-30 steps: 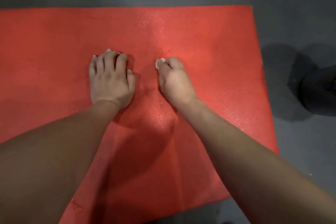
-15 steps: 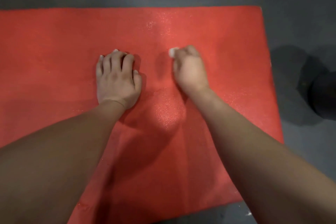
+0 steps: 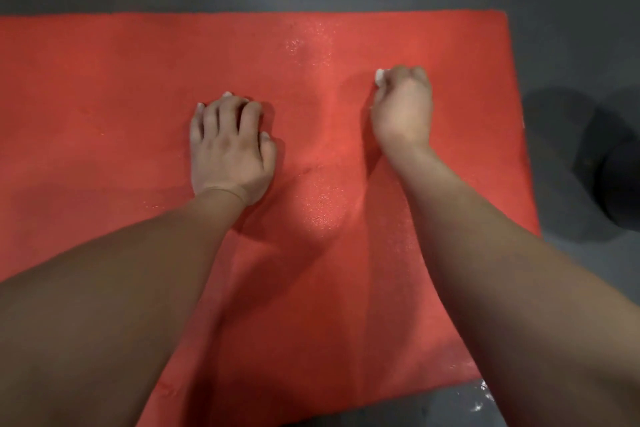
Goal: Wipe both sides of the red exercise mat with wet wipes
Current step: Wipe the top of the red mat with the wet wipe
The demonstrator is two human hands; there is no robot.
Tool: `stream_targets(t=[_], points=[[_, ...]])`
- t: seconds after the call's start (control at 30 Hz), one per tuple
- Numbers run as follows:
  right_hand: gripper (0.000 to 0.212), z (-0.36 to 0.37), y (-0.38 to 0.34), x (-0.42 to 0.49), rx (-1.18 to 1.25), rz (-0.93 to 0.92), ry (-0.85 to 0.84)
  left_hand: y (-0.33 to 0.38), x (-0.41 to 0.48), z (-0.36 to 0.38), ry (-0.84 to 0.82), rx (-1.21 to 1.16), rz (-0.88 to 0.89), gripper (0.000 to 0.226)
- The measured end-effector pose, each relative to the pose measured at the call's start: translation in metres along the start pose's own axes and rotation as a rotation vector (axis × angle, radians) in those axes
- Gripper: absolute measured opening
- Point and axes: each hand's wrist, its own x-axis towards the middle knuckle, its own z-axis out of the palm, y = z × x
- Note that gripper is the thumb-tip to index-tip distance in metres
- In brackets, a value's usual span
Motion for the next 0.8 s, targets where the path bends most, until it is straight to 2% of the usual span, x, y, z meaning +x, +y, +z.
stream_targets(t=[0.03, 0.07, 0.13, 0.17, 0.2, 0.27, 0.33, 0.4, 0.43, 0.5, 0.6, 0.67, 0.73, 0.8], points=[[0.02, -0.001, -0.001, -0.003, -0.002, -0.007, 0.024, 0.001, 0.0, 0.0, -0.002, -0.006, -0.001, 0.04], [0.018, -0.001, -0.007, -0.009, 0.012, -0.095, -0.002, 0.001, 0.001, -0.001, -0.005, -0.014, -0.002, 0.04], [0.016, 0.004, -0.011, -0.026, 0.05, -0.407, -0.176, 0.001, 0.001, -0.001, -0.012, -0.024, -0.004, 0.041], [0.015, 0.003, -0.006, -0.028, 0.047, -0.522, -0.25, 0.0, 0.001, -0.002, -0.015, -0.026, -0.004, 0.041], [0.013, -0.001, 0.002, -0.022, 0.031, -0.563, -0.272, 0.0, 0.001, -0.002, -0.015, -0.026, -0.005, 0.041], [0.013, -0.012, 0.03, -0.002, -0.046, -0.457, -0.142, 0.001, 0.001, -0.002, -0.014, -0.025, -0.001, 0.041], [0.016, -0.026, 0.06, 0.015, -0.11, -0.155, 0.016, 0.001, 0.0, -0.002, -0.014, -0.024, 0.0, 0.041], [0.023, -0.029, 0.063, 0.017, -0.108, 0.088, 0.075, 0.002, 0.0, -0.002, -0.014, -0.02, -0.003, 0.041], [0.023, -0.024, 0.052, 0.014, -0.095, 0.087, 0.082, 0.002, 0.0, -0.003, -0.014, -0.018, -0.004, 0.041], [0.019, -0.01, 0.02, 0.003, -0.053, -0.117, 0.046, 0.002, 0.0, -0.003, -0.011, -0.021, -0.005, 0.041], [0.019, 0.008, -0.021, -0.024, 0.069, -0.456, -0.233, 0.002, 0.0, -0.004, 0.0, -0.027, 0.0, 0.041], [0.017, 0.008, -0.021, -0.022, 0.071, -0.593, -0.305, 0.002, 0.0, -0.004, 0.001, -0.026, -0.003, 0.042], [0.02, 0.002, -0.001, 0.0, -0.019, -0.548, -0.254, 0.001, 0.0, -0.003, -0.005, -0.022, -0.005, 0.042], [0.028, -0.006, 0.023, 0.026, -0.113, -0.332, -0.107, 0.001, -0.001, -0.002, -0.008, -0.016, 0.002, 0.042]])
